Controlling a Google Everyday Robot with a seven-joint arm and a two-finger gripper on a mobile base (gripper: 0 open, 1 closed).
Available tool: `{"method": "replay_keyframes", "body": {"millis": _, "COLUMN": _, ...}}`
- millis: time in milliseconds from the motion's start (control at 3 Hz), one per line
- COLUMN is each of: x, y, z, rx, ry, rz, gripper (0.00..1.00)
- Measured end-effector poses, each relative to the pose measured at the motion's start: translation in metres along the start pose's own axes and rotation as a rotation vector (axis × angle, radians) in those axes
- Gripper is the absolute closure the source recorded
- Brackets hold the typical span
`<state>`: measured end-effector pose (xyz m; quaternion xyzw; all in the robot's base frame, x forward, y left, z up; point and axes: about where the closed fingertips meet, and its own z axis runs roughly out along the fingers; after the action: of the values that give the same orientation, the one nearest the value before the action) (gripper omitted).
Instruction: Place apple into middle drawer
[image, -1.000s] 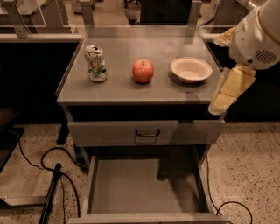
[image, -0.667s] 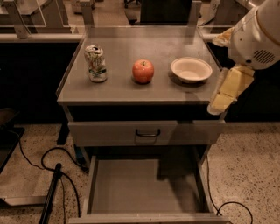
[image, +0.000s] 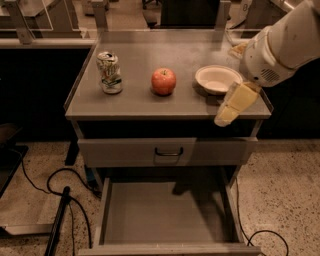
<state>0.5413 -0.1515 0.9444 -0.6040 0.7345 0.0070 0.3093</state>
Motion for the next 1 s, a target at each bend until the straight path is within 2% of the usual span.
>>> {"method": "replay_keyframes", "body": {"millis": 333, "x": -0.006, "y": -0.016, "z": 0.028, "rx": 0.0, "ry": -0.055, "rz": 0.006, "gripper": 0.0}}
{"method": "replay_keyframes", "body": {"millis": 667, "x": -0.006, "y": -0.016, "z": 0.028, "rx": 0.0, "ry": -0.055, "rz": 0.006, "gripper": 0.0}}
{"method": "replay_keyframes", "body": {"millis": 1000, "x": -0.012, "y": -0.026, "z": 0.051, "rx": 0.01, "ry": -0.107, "rz": -0.011, "gripper": 0.0}}
